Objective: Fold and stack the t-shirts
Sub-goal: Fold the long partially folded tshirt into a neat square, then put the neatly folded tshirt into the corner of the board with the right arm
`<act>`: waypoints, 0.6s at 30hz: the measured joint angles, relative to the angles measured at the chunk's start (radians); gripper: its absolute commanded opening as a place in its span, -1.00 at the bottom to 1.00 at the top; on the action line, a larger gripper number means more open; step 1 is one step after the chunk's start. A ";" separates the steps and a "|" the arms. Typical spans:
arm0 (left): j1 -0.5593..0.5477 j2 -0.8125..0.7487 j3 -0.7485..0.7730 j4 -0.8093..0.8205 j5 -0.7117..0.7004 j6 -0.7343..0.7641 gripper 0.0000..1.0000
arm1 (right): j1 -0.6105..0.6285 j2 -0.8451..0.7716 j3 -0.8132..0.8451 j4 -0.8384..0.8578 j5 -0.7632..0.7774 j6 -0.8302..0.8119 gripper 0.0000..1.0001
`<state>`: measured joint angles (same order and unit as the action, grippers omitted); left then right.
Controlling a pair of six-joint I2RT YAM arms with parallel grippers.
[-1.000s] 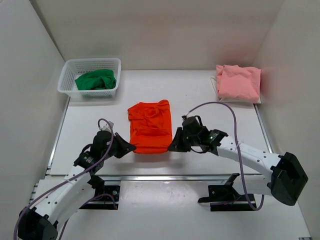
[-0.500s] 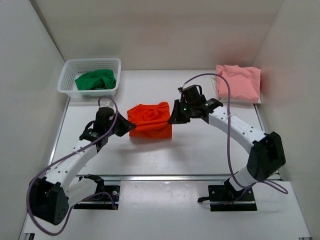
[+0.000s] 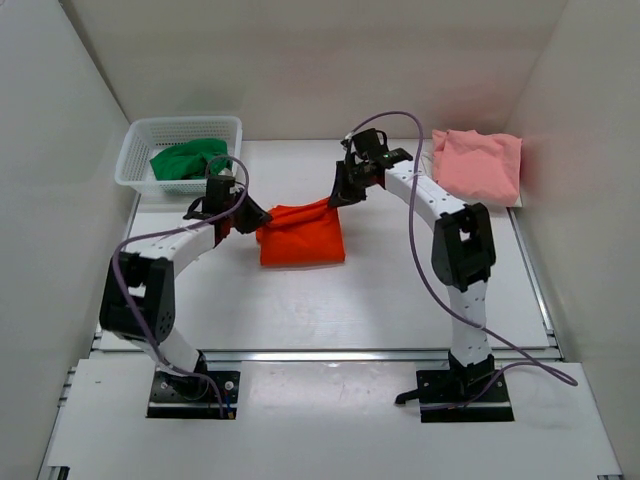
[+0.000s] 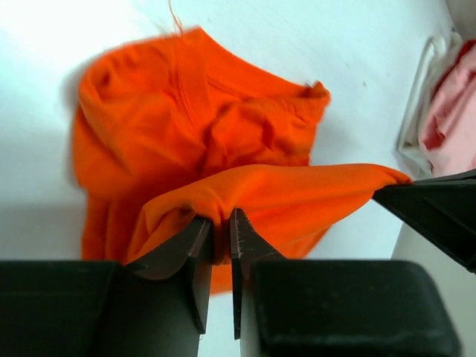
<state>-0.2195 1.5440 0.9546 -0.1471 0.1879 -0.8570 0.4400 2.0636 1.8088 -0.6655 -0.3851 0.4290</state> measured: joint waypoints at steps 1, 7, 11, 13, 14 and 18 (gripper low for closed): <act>0.006 0.042 0.020 0.014 0.003 0.000 -0.42 | -0.008 0.040 0.039 -0.003 -0.006 -0.008 -0.87; 0.078 0.223 0.100 0.144 0.023 -0.057 0.97 | -0.067 0.228 0.197 0.073 -0.042 -0.036 0.07; 0.114 0.217 0.109 0.250 0.035 -0.109 0.95 | -0.100 0.234 0.189 0.143 -0.037 -0.040 0.19; 0.109 0.214 0.138 0.284 0.061 -0.100 0.97 | -0.115 0.229 0.185 0.172 -0.034 -0.041 0.18; 0.100 0.214 0.155 0.307 0.086 -0.093 0.97 | -0.119 0.222 0.167 0.188 -0.034 -0.042 0.19; 0.039 0.198 0.170 0.380 0.175 -0.058 0.28 | -0.121 0.137 -0.026 0.245 -0.034 -0.040 0.19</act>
<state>-0.1806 1.7424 1.1248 0.2325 0.3634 -0.9146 0.3195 2.2005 1.7824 -0.4210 -0.4194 0.3889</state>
